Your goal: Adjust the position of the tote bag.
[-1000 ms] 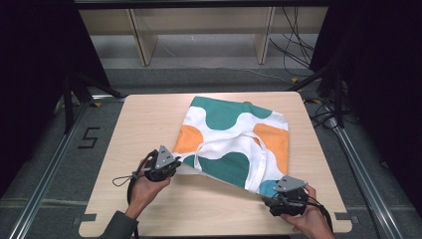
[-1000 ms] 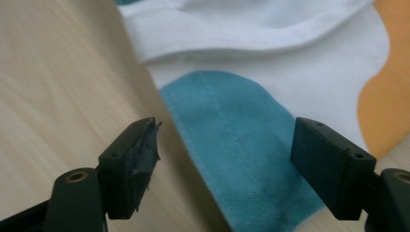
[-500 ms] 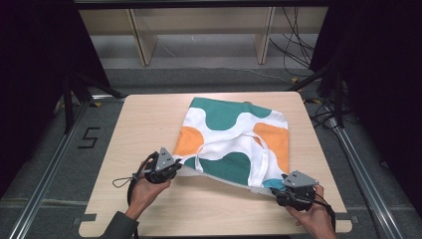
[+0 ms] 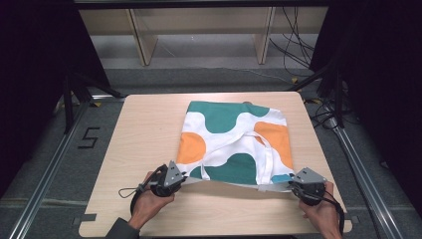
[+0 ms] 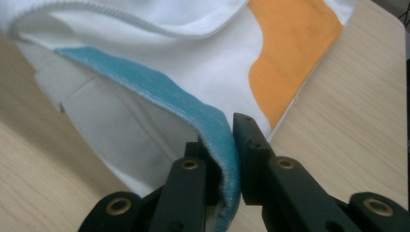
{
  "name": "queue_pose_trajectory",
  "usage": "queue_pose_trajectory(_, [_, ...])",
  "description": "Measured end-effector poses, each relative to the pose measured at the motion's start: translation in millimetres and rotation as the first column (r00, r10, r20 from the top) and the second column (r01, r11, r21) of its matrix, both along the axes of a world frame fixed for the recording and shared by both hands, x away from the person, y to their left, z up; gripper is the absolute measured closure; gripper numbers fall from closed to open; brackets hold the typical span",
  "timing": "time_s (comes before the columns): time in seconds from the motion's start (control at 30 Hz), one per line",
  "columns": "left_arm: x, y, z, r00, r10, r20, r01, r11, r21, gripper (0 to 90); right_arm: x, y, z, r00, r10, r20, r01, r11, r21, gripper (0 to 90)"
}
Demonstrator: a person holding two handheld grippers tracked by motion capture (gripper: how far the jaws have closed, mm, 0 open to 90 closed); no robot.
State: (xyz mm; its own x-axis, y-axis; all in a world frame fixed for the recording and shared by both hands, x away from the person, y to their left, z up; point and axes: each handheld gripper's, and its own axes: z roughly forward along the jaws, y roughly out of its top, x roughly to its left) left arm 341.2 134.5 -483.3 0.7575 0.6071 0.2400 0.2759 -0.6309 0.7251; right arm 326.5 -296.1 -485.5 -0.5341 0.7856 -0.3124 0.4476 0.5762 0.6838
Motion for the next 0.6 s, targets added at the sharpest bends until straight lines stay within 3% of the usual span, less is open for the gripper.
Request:
queue_pose_trajectory(0.03, [0.0, 0.0, 0.0, 1.0000, 0.000, 0.000, 0.000, 1.0000, 0.000, 87.0, 0.0, 0.0, 0.0, 1.0000, 0.000, 0.000, 0.000, 1.000, 0.000, 83.3])
queue_pose_trajectory(0.1, [-9.3, -2.9, -0.3, 0.9997, -0.025, -0.005, 0.025, 0.9997, 0.001, 87.1, 0.4, -4.6, 2.7, 0.9998, -0.022, -0.001, 0.022, 0.998, 0.059, 83.9])
queue_pose_trajectory(0.17, [-18.3, -3.1, 0.7, 0.9990, -0.044, -0.010, 0.044, 0.9990, 0.010, 87.1, -1.3, -7.7, 5.7, 0.9996, -0.029, -0.004, 0.029, 0.996, 0.085, 84.1])
queue_pose_trajectory(0.2, [-27.5, -2.6, 1.6, 0.9986, -0.049, -0.019, 0.048, 0.9988, -0.013, 87.0, -3.8, -10.7, 9.0, 0.9998, -0.019, -0.003, 0.019, 0.993, 0.116, 84.1])
queue_pose_trajectory(0.27, [-30.8, -1.2, 2.3, 0.9985, -0.054, -0.015, 0.053, 0.9985, -0.010, 87.0, -5.5, -11.8, 10.7, 0.9999, -0.013, 0.008, 0.012, 0.993, 0.121, 84.1])
queue_pose_trajectory(0.33, [-39.4, 2.6, 3.2, 0.9984, -0.056, -0.011, 0.055, 0.9981, -0.025, 86.6, -12.0, -11.8, 14.9, 0.9999, -0.011, 0.011, 0.009, 0.986, 0.164, 84.0])
queue_pose_trajectory(0.5, [-42.5, 4.8, 3.0, 0.9988, -0.049, -0.004, 0.049, 0.9984, -0.029, 86.5, -12.8, -11.0, 11.1, 1.0000, -0.003, 0.007, 0.002, 0.983, 0.184, 81.5])
queue_pose_trajectory(0.53, [-42.2, 4.0, 2.7, 0.9988, -0.048, -0.006, 0.048, 0.9983, -0.033, 86.5, -10.8, -10.9, 6.6, 0.9999, -0.003, -0.013, 0.006, 0.982, 0.191, 75.8])
queue_pose_trajectory(0.6, [-41.8, 3.4, 2.2, 0.9988, -0.048, -0.008, 0.048, 0.9982, -0.035, 86.4, -10.0, -10.8, 4.5, 0.9996, -0.015, -0.023, 0.019, 0.981, 0.195, 72.9])
